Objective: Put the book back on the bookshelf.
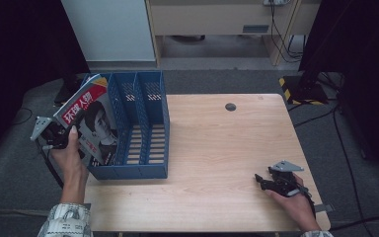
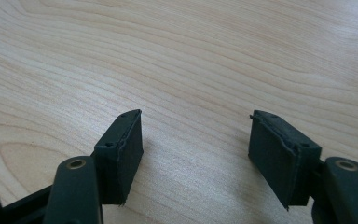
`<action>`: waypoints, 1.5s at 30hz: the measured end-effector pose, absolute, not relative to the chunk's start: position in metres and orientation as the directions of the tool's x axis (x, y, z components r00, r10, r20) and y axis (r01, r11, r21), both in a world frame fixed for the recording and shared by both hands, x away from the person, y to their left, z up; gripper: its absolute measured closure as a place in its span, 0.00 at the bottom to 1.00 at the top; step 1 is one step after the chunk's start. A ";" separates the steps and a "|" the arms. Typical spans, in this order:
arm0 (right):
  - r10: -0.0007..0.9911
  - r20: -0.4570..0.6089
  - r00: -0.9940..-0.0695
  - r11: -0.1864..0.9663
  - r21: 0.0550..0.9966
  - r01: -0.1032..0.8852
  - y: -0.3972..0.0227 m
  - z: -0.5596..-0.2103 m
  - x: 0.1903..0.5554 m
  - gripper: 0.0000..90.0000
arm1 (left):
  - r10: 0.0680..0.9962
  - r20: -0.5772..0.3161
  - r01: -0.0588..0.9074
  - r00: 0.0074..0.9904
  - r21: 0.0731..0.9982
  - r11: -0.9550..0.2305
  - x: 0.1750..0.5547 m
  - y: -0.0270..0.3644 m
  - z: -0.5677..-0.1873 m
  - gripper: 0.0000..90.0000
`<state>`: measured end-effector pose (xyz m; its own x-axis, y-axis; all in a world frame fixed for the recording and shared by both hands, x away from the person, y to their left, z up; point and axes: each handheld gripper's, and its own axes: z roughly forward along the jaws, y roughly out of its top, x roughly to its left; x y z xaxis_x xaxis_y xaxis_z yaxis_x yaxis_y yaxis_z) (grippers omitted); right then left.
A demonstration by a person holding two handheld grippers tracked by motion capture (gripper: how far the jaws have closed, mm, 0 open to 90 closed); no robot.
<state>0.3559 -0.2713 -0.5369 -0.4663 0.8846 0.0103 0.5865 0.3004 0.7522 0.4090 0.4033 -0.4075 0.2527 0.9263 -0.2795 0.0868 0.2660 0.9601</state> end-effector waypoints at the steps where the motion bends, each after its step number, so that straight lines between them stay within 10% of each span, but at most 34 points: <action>1: 0.885 0.010 -0.466 0.300 0.752 0.587 -0.271 -0.537 0.356 0.39 | 0.927 -0.277 0.087 0.252 0.961 0.264 0.409 0.403 -0.408 0.95; 45: 0.884 0.009 -0.467 0.302 0.752 0.585 -0.271 -0.537 0.356 0.39 | 0.921 -0.298 0.070 0.251 0.954 0.290 0.400 0.405 -0.405 0.96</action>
